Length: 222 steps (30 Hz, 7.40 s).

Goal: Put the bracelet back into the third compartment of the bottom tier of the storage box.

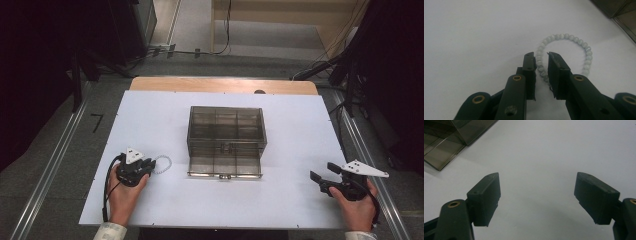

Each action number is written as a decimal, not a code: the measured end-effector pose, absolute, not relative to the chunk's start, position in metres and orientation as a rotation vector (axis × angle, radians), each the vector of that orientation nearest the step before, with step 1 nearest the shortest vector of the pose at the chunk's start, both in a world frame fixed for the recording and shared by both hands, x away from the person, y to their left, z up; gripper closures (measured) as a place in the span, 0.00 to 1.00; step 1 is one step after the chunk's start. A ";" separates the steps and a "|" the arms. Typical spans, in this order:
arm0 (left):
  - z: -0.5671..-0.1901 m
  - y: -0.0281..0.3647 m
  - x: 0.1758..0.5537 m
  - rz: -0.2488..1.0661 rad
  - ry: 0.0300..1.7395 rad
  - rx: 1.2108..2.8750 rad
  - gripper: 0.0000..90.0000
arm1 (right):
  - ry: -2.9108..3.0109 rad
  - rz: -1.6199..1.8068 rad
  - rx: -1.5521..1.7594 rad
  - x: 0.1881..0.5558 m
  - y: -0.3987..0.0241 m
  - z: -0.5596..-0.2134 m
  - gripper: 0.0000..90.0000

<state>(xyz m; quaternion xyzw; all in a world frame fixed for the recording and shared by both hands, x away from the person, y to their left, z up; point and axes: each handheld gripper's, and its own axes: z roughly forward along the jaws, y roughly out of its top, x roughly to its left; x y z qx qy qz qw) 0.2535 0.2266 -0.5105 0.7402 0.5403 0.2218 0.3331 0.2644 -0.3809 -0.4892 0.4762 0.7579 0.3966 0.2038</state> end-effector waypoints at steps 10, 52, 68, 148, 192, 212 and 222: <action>-0.509 0.222 0.256 0.596 1.449 1.944 0.95 | 2.118 1.110 1.325 0.266 -0.380 -0.489 0.22; -0.486 0.218 0.245 0.549 1.335 1.856 0.96 | 2.117 1.106 1.327 0.265 -0.381 -0.489 0.22; -0.461 0.206 0.228 0.581 1.268 1.823 0.96 | 2.119 1.103 1.325 0.264 -0.381 -0.489 0.23; -0.439 0.103 0.241 0.482 0.990 1.822 0.96 | 2.105 1.132 1.320 0.263 -0.385 -0.487 0.23; -0.445 0.043 0.263 0.418 0.905 1.830 0.96 | 2.111 1.141 1.318 0.263 -0.385 -0.488 0.23; -0.449 0.016 0.270 0.394 0.869 1.852 0.96 | 2.110 1.142 1.321 0.263 -0.385 -0.488 0.23; -0.452 0.000 0.270 0.372 0.846 1.864 0.96 | 2.109 1.143 1.318 0.263 -0.386 -0.488 0.23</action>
